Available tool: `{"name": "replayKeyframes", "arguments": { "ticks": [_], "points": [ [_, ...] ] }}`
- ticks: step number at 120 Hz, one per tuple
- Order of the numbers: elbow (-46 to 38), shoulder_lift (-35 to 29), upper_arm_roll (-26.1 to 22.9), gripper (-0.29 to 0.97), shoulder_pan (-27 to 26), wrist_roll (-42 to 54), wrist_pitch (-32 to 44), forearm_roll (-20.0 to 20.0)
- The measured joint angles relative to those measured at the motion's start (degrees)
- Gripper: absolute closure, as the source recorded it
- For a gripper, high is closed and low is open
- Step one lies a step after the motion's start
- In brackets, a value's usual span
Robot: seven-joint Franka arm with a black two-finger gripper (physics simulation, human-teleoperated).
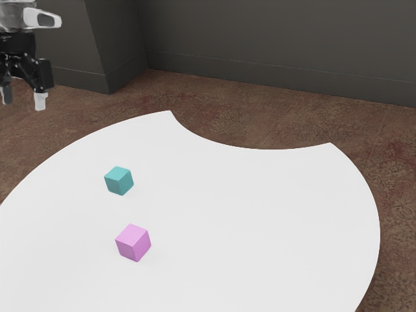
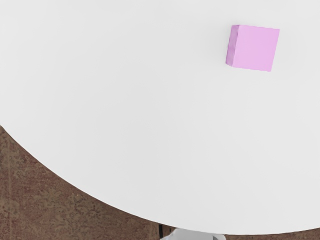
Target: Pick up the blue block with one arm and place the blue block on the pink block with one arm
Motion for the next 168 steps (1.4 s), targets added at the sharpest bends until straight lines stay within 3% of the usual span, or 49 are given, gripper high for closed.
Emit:
{"name": "replayKeyframes", "arguments": {
  "ticks": [12, 27, 40, 56, 66, 76, 93, 105, 122, 168],
  "points": [
    [-0.34, 2.61, 0.14, 0.01, -4.90, -0.76, 11.96, -0.80],
    [0.35, 4.06, 1.24, 0.02, -10.23, -2.90, 20.95, -2.73],
    [-2.16, 5.18, 1.90, 0.02, -9.15, -4.50, 25.77, -3.64],
    [-19.40, 4.04, 6.72, 0.02, -9.08, -5.63, 36.27, -3.45],
    [-25.00, 11.29, 11.51, 0.02, -6.49, -2.44, 47.02, -2.78],
    [-25.92, 17.96, 12.95, 0.02, -4.64, 1.61, 56.51, -3.50],
    [-22.44, 25.26, 11.48, 0.02, -1.05, 9.73, 67.94, -9.68],
    [-17.02, 29.88, -3.25, 0.02, 14.32, 15.21, 70.07, -12.61],
    [-12.08, 33.95, -12.13, 0.02, 22.65, 21.31, 69.38, -14.18],
    [-6.88, 37.69, -16.25, 0.02, 24.94, 24.08, 60.94, -13.13]
  ]
}}
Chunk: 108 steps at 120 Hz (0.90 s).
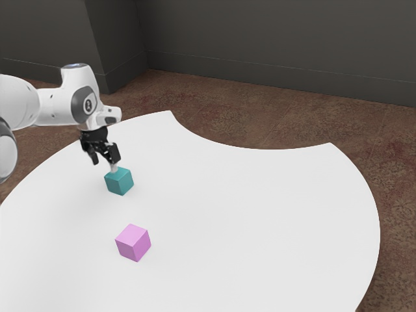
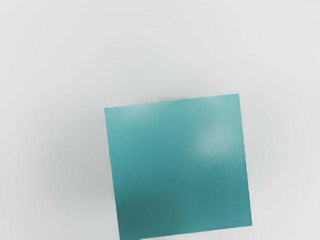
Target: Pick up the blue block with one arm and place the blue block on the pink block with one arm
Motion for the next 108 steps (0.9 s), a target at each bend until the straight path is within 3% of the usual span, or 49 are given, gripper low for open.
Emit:
{"name": "replayKeyframes", "arguments": {
  "ticks": [77, 108],
  "points": [
    [2.80, 3.06, -3.44, 0.02, 1.43, -6.59, -2.11, -0.44],
    [3.30, 3.84, -4.87, 0.02, 2.38, -3.14, -1.88, 2.36]
  ]
}}
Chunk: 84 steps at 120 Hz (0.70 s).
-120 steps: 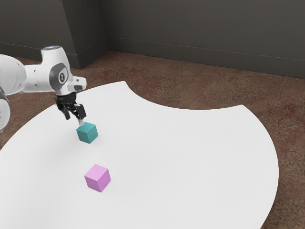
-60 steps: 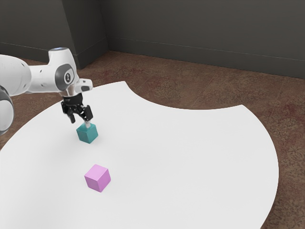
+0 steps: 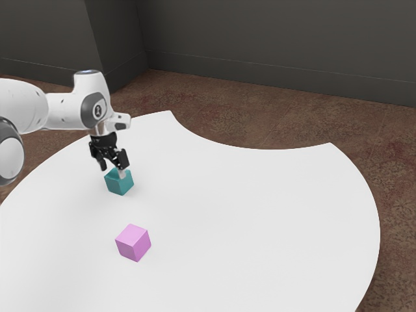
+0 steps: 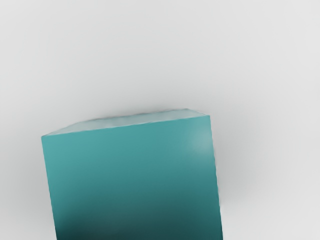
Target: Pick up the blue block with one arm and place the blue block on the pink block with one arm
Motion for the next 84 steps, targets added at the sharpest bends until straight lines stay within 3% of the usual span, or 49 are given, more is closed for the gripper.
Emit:
{"name": "replayKeyframes", "arguments": {
  "ticks": [84],
  "points": [
    [3.73, 3.86, -1.86, 0.02, 1.92, 6.96, 0.25, -0.67]
  ]
}}
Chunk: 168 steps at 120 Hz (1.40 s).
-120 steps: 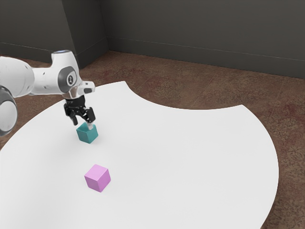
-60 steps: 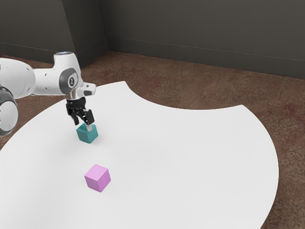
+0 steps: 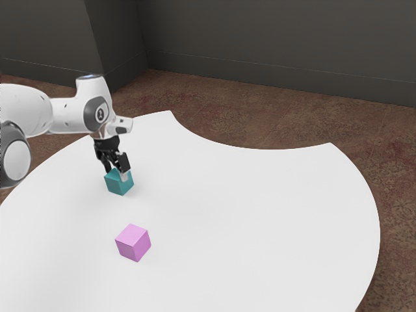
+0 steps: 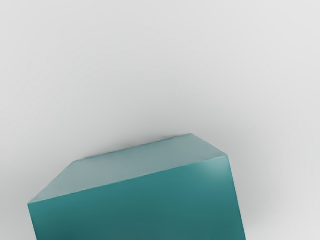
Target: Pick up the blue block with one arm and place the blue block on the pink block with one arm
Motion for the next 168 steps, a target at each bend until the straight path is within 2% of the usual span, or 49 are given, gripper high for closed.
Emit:
{"name": "replayKeyframes", "arguments": {
  "ticks": [39, 83, 114, 147, 168],
  "points": [
    [1.44, 1.77, -0.05, 0.02, 0.50, 0.11, -0.37, -0.62],
    [7.14, 5.17, -0.54, 0.02, 1.31, -0.10, -5.13, -1.32],
    [7.44, 5.10, -1.32, 0.02, 1.89, -0.30, -6.95, -1.39],
    [5.40, 2.88, -1.13, 0.02, 1.37, -0.99, -4.97, -0.25],
    [5.34, 2.95, -1.30, 0.02, 1.06, -2.30, -3.87, 2.32]
  ]
}}
